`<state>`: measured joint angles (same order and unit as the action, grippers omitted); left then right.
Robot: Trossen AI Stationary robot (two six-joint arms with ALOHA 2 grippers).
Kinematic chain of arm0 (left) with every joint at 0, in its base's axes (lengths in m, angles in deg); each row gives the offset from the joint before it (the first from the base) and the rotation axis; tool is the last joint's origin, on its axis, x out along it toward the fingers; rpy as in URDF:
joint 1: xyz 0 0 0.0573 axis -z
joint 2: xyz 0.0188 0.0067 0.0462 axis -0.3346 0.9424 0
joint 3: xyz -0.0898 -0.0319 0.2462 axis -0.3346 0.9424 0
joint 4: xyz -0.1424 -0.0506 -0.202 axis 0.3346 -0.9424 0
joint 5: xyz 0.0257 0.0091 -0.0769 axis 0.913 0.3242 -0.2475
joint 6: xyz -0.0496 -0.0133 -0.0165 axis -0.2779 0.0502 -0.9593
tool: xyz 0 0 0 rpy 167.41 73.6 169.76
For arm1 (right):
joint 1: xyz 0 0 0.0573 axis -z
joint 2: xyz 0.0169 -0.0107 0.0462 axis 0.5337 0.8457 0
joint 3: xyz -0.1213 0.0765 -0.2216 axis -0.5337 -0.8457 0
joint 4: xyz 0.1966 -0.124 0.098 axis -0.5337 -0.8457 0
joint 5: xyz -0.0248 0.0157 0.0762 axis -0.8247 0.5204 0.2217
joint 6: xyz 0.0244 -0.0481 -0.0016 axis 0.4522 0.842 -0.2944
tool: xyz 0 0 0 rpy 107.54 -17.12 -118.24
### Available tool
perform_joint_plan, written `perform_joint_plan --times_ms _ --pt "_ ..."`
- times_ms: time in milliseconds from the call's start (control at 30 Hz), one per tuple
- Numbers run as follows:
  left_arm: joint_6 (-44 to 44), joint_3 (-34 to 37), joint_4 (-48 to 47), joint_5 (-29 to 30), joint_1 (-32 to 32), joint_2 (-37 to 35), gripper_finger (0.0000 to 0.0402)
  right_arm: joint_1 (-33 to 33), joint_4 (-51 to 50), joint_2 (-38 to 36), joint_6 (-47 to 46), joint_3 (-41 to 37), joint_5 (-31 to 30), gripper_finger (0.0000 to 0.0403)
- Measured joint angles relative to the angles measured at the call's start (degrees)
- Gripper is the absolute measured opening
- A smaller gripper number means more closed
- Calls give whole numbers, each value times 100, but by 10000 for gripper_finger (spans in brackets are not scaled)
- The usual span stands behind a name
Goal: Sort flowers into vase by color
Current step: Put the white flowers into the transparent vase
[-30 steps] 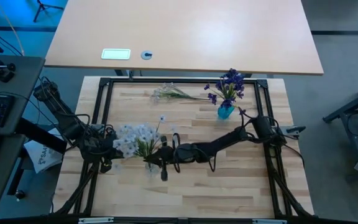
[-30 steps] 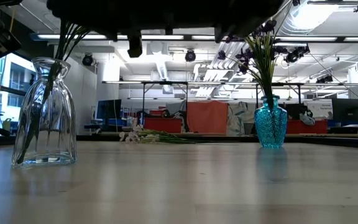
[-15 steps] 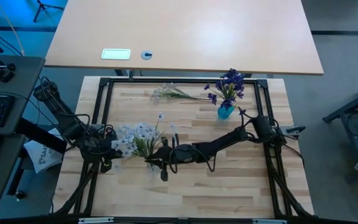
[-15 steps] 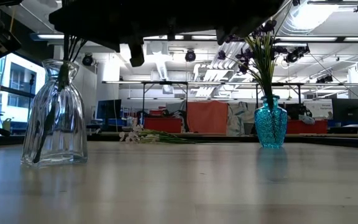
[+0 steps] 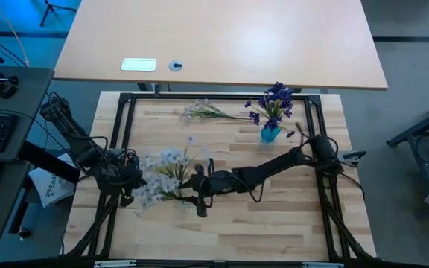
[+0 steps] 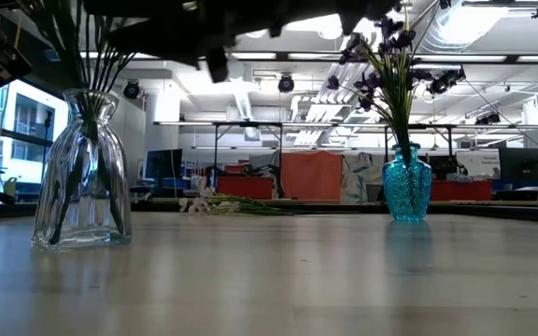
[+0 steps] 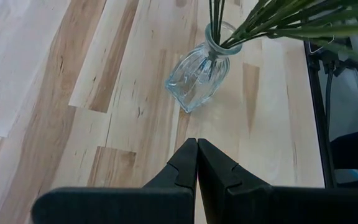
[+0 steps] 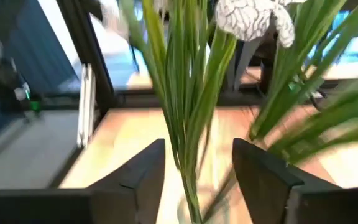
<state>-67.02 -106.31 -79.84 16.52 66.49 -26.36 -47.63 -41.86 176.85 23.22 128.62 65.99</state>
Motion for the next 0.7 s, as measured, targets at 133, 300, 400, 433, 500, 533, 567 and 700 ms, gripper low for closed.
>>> perform_joint_plan --times_ms 133,300,400,433,500,533,567,700 --pt "-1 0 -15 3 0 0 0 2 -979 -389 230 0 -2 213" --pt "-4 0 -9 3 0 -2 0 2 -2244 -866 239 0 6 235" --pt "-4 0 -5 3 0 0 0 2 -3096 -1175 223 0 153 235" --pt "-2 0 -6 3 0 0 0 2 -3390 -1275 221 0 223 234" --pt "-2 0 -19 4 0 -2 0 -2 -4006 -1484 219 0 373 230" --pt "-2 0 -32 3 0 -2 0 -11 -4277 -1587 194 0 438 227" --pt "-2 0 -37 4 0 0 0 -28 -4567 -1703 152 0 508 223" --pt "-102 0 -37 64 -2 0 0 -91 -5729 -2094 110 0 589 203"
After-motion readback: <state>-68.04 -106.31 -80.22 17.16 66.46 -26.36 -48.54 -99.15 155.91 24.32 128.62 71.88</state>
